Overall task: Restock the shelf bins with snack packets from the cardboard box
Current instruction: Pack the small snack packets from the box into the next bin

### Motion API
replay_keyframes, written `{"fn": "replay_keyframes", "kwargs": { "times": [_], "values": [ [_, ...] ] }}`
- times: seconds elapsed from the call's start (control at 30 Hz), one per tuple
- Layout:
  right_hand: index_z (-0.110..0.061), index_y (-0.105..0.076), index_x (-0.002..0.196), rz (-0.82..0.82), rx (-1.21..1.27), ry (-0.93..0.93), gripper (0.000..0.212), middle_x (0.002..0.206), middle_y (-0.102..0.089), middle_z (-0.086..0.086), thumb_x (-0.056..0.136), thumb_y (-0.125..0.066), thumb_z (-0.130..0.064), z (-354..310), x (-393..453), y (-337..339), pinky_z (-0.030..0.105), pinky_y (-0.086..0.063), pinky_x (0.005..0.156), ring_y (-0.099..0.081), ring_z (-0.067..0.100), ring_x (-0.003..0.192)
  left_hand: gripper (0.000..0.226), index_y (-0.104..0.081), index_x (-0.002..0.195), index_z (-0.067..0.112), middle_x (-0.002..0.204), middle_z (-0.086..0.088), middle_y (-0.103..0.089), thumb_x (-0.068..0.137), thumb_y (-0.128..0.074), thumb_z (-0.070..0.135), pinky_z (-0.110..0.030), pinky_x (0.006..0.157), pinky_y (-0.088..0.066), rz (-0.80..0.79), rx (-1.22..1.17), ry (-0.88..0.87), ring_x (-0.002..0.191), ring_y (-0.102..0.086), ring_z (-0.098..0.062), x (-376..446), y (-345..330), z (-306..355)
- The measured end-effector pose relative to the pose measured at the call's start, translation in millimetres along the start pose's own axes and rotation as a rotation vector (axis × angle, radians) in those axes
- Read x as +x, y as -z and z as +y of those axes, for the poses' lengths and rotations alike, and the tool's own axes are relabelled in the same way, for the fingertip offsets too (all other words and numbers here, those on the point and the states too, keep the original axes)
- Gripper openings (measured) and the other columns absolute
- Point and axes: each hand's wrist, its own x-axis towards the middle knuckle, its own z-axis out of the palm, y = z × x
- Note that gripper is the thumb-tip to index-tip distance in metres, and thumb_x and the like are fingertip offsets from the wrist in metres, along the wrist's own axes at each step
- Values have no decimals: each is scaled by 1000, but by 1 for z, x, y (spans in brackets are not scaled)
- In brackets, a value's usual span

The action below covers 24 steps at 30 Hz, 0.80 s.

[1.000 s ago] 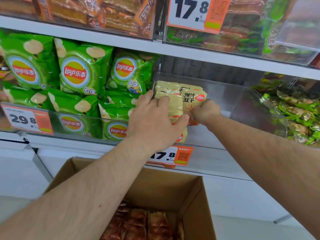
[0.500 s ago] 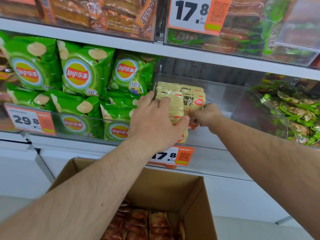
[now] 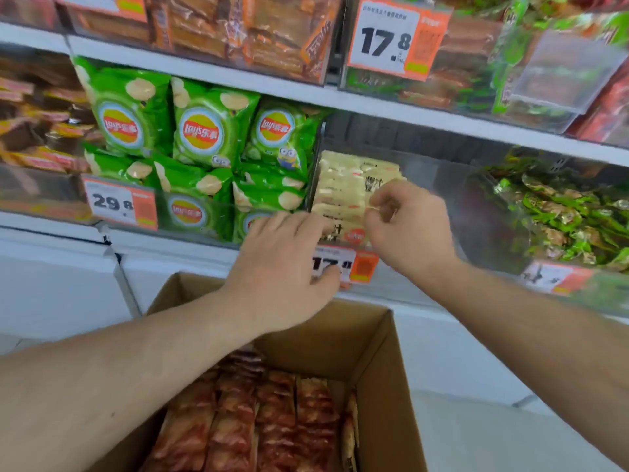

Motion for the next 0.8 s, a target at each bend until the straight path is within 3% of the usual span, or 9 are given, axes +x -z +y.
{"fn": "replay_keyframes", "kwargs": {
  "times": [0.07,0.17,0.23,0.33,0.43,0.53,0.63,0.8],
  "values": [
    [-22,-64,72,-11,75,190,6,60,-50,-12,73,-60,-17,-14,-41,-13,31,-47,58,-54,14,62,56,-49,127,28,119,11,-57,78,-42,54,-34,95,-34,-202,-31,73,113,-50,-16,-28,-2,-9],
    [-22,-59,68,-174,86,312,8,57,-40,-14,71,-53,-25,-13,-85,-50,30,-45,52,-52,15,57,56,-46,129,31,118,13,-58,78,-43,52,-36,97,-40,-419,-30,113,113,-54,-15,-63,-13,-28],
    [-24,-58,73,-388,-46,233,9,63,-50,-10,75,-51,-29,-2,-99,-80,31,-47,59,-60,22,68,49,-44,131,31,117,15,-57,85,-51,47,-36,97,-43,-540,-49,141,112,-56,-13,-83,-23,-37],
    [-27,-59,85,-748,-295,5,5,95,-67,-2,83,-56,-31,32,-111,-125,31,-48,72,-62,25,92,48,-42,134,31,119,15,-57,89,-56,38,-36,97,-46,-709,-81,195,110,-56,-11,-101,-40,-47],
    [-21,-66,100,-981,-427,-213,21,104,-66,3,83,-59,-31,69,-127,-162,35,-54,77,-63,26,95,46,-44,132,28,114,14,-57,89,-58,36,-36,96,-47,-788,-169,296,106,-56,-11,-105,-58,-57],
    [-18,-60,91,-1085,-461,-381,17,96,-63,2,83,-56,-33,100,-147,-188,31,-53,74,-64,26,93,45,-46,131,24,109,13,-60,89,-59,32,-36,93,-49,-837,-245,410,102,-59,-11,-108,-73,-72],
    [-19,-60,91,-1196,-597,-372,10,103,-66,3,84,-55,-25,126,-174,-212,31,-52,73,-66,26,96,42,-47,129,23,103,14,-64,89,-59,28,-32,89,-51,-876,-285,515,96,-60,-9,-114,-83,-84],
    [-20,-66,99,-1198,-733,-228,27,108,-68,3,94,-42,-11,147,-205,-230,33,-50,70,-66,25,97,38,-49,125,22,100,4,-69,89,-61,26,-34,87,-54,-898,-359,685,92,-65,-13,-120,-96,-92]
  ]
}}
